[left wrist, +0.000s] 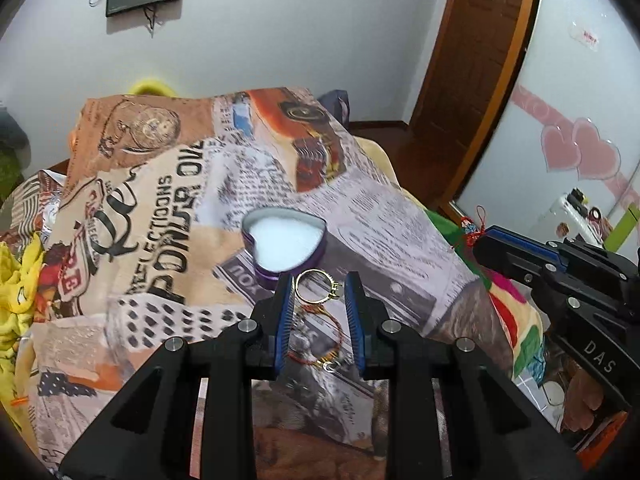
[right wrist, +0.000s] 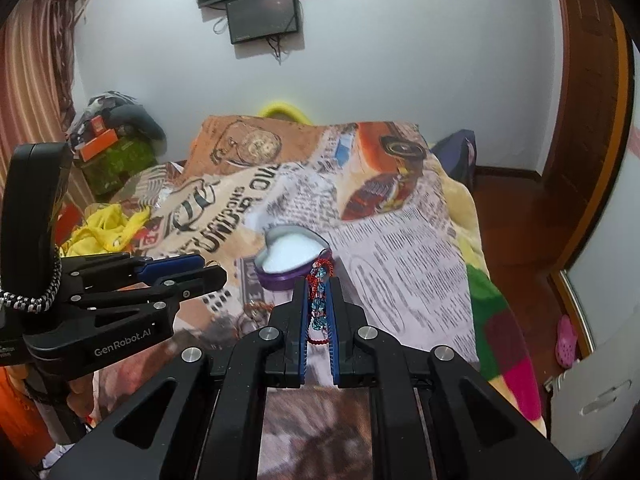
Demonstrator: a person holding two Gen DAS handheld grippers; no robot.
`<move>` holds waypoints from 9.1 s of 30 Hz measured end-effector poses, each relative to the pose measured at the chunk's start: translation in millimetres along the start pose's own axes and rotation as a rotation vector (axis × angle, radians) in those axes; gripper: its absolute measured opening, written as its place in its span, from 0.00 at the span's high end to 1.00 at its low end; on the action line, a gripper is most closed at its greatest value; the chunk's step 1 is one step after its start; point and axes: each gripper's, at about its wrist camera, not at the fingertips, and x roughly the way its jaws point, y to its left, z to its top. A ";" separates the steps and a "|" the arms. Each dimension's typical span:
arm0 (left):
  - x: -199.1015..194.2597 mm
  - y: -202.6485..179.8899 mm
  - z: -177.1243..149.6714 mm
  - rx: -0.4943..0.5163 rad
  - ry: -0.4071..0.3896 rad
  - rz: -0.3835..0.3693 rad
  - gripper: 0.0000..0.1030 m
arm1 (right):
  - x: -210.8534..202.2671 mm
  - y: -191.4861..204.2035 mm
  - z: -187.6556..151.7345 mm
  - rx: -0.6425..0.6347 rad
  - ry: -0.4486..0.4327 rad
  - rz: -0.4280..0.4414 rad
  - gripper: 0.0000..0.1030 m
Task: Organize jewelry
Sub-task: 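Carry the earring in the right tool and the ring in the left tool over the tin, then open the right tool to drop the earring into the tin while the left tool releases the ring, then withdraw both tools from the tin toward the remaining jewelry, then grasp a small silver earring with the right tool while the left tool grasps the red-and-gold beaded bracelet, then lower the silver earring into the tin with the right tool while the left tool drops the bracelet in, then open and lift both tools away from the tin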
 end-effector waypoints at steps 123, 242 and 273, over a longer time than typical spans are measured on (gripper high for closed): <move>35.2 27.3 -63.1 0.052 0.239 0.034 0.72 | 101.3 22.4 -67.9 -0.109 0.394 0.083 0.59; 115.3 38.9 41.5 0.049 0.126 -0.035 0.97 | 120.2 -7.7 40.9 -0.071 0.085 0.098 0.88; 87.6 71.9 32.6 0.052 0.094 0.075 0.75 | 168.0 22.1 33.9 -0.132 0.226 0.144 0.88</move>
